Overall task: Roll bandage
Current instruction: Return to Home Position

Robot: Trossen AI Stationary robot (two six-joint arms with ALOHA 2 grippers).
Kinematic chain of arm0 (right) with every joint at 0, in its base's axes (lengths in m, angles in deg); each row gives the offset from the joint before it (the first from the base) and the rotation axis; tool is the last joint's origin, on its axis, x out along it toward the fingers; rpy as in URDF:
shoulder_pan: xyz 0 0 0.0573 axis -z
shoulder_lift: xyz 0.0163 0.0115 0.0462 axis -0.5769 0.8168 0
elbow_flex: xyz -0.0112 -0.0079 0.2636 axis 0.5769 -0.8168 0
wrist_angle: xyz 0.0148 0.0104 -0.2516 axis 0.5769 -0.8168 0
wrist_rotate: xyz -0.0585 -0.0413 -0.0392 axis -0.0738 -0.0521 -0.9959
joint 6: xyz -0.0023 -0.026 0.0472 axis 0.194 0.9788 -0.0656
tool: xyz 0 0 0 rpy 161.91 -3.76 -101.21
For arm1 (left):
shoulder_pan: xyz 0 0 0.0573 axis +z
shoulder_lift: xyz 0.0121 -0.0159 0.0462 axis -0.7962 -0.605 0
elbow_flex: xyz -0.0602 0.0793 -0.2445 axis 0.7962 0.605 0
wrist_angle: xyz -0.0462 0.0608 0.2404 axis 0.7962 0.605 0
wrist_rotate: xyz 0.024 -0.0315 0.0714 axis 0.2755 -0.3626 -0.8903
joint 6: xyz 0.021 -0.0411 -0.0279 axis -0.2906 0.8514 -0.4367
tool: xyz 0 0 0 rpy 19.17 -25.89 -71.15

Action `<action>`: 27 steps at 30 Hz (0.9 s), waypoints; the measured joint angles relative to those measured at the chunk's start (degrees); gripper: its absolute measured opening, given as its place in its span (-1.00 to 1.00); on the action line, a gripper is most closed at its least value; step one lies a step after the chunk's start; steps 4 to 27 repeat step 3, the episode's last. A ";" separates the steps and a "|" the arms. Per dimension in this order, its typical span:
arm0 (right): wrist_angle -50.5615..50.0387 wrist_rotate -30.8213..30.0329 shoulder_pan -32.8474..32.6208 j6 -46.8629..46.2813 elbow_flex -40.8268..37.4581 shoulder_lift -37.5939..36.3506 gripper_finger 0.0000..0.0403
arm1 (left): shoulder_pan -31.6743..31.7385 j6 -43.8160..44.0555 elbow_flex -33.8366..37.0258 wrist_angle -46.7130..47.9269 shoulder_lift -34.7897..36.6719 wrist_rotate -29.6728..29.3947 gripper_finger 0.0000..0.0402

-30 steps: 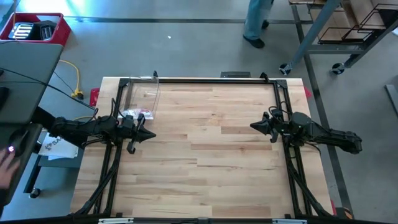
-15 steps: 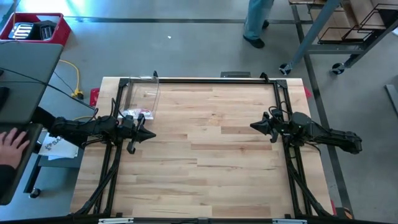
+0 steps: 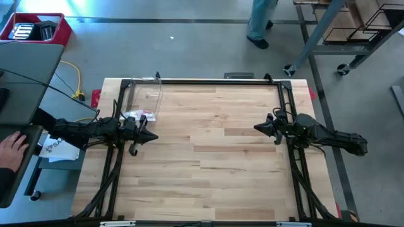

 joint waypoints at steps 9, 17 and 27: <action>-0.02 0.00 0.02 0.00 0.02 0.00 -1.00 | 0.00 0.00 0.00 0.00 0.00 -0.01 -0.99; -0.02 0.00 0.02 0.00 0.02 0.00 -1.00 | 0.00 0.00 0.00 0.00 0.00 -0.01 -0.99; -0.02 0.00 0.02 0.00 0.02 0.00 -1.00 | 0.00 0.00 0.00 0.00 0.00 -0.01 -0.99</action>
